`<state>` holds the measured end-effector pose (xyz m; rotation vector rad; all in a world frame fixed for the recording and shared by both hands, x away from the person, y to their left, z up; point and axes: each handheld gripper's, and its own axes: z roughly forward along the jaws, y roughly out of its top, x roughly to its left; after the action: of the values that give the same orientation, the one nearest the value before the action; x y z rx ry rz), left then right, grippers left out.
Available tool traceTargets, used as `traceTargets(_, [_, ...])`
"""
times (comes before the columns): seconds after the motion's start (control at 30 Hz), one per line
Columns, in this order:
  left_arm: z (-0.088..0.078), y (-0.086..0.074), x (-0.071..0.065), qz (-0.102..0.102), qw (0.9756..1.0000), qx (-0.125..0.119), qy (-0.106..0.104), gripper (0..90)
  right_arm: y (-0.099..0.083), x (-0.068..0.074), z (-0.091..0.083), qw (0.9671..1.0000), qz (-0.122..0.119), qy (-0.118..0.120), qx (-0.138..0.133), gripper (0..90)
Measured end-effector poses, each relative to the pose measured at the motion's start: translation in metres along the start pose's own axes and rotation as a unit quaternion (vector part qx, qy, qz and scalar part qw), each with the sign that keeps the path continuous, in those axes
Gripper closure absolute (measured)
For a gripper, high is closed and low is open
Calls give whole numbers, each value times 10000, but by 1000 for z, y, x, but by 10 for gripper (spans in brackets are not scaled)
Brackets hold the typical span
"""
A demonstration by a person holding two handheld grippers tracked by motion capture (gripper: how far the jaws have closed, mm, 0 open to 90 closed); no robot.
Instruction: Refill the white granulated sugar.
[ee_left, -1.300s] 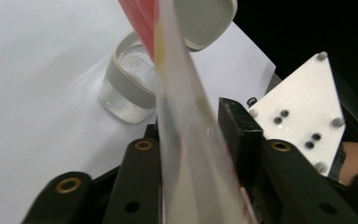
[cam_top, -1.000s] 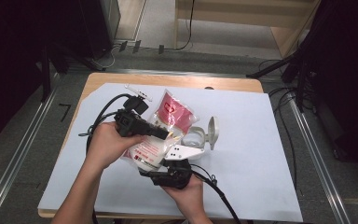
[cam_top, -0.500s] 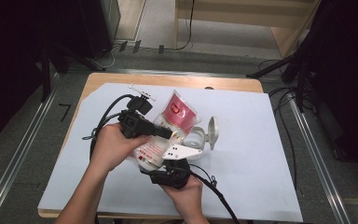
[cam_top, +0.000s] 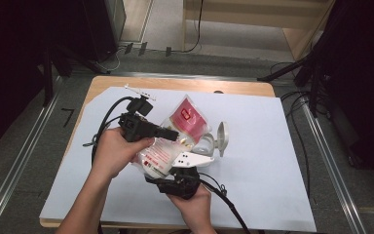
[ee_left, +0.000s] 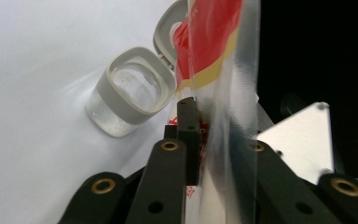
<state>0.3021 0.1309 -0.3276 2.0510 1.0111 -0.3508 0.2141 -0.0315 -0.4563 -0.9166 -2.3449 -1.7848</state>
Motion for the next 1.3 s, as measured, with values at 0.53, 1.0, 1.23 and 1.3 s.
traceTargets(0.53, [2, 0, -5, 296, 9988, 339, 192, 843, 3, 4, 8, 9995, -98, -75, 295, 611])
traceTargets(1.0, [-3, 0, -1, 524, 9981, 278, 173, 799, 6, 0, 4, 9977, 370, 574, 51, 640])
traceTargets(1.23, [-2, 0, -1, 285, 9985, 373, 273, 877, 9, 4, 5, 9995, -4, 187, 258, 628])
traceTargets(1.3, [-1, 0, -2, 223, 9988, 333, 286, 884, 10, 6, 6, 9993, -121, 155, 326, 619])
